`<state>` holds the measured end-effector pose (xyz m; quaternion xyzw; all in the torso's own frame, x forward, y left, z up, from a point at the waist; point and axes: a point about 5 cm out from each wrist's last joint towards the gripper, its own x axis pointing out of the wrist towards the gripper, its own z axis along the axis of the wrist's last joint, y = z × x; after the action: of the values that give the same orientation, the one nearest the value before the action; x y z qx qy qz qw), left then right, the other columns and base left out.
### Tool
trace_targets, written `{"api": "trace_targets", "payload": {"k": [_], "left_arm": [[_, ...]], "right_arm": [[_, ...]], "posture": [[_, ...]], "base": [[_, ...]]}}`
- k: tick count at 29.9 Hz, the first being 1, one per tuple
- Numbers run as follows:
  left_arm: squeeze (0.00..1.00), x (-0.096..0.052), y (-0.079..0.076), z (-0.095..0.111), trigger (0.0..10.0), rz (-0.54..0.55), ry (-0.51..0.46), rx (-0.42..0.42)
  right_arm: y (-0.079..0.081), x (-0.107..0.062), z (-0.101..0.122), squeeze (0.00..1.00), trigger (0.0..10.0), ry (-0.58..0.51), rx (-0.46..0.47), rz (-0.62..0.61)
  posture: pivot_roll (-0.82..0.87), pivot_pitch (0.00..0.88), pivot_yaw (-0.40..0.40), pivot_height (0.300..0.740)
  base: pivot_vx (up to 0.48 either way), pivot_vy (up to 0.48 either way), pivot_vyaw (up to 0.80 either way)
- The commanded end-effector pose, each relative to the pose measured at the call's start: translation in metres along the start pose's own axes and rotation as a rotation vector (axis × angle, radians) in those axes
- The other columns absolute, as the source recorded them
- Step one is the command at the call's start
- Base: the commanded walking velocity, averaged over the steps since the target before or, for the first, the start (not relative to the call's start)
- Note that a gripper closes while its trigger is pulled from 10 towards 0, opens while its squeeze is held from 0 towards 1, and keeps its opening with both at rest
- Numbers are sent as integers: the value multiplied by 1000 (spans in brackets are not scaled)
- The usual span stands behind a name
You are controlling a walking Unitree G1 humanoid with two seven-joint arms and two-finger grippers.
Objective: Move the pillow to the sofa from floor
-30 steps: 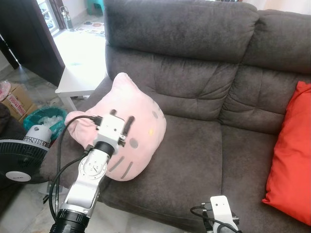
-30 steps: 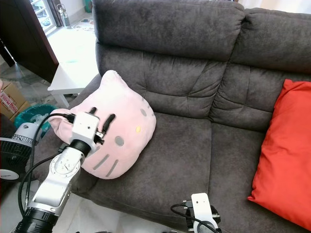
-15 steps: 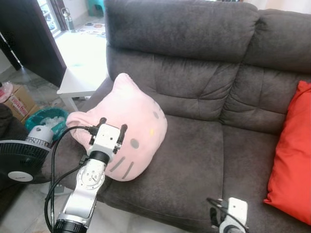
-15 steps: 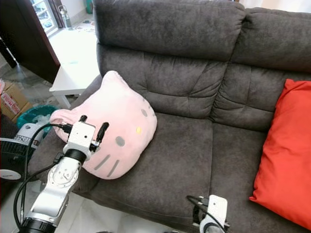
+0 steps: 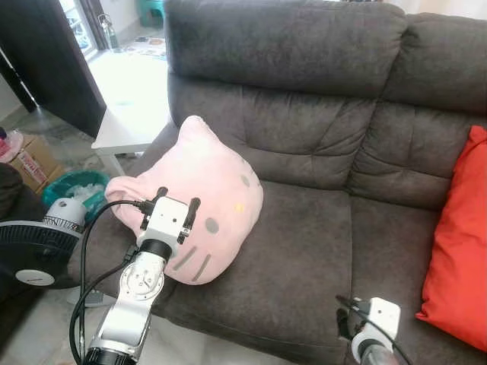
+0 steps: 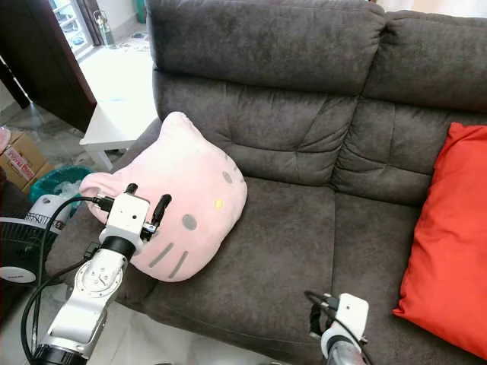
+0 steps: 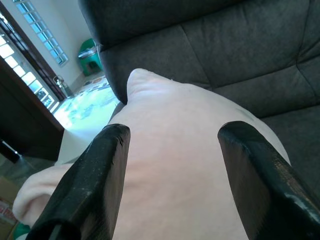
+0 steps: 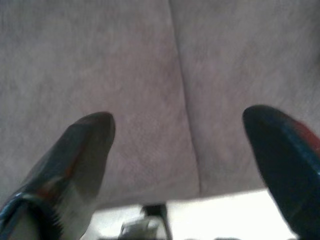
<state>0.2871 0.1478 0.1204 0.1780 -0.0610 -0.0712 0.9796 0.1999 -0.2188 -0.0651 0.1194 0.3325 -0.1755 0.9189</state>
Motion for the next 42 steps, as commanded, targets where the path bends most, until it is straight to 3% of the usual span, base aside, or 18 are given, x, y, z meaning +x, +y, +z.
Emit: {"api": "trace_targets", "payload": {"k": [1, 42], "left_arm": [[0, 0, 1, 3, 10000, 1, -13, -8], [0, 2, 1, 3, 10000, 4, -14, -32]], "right_arm": [[3, -1, -2, 0, 10000, 6, -15, 12], [10, -5, -16, 0, 10000, 45, -28, 22]], "posture": [[115, 68, 20, 740], [113, 67, 26, 740]], "base": [[0, 0, 0], [0, 0, 0]]}}
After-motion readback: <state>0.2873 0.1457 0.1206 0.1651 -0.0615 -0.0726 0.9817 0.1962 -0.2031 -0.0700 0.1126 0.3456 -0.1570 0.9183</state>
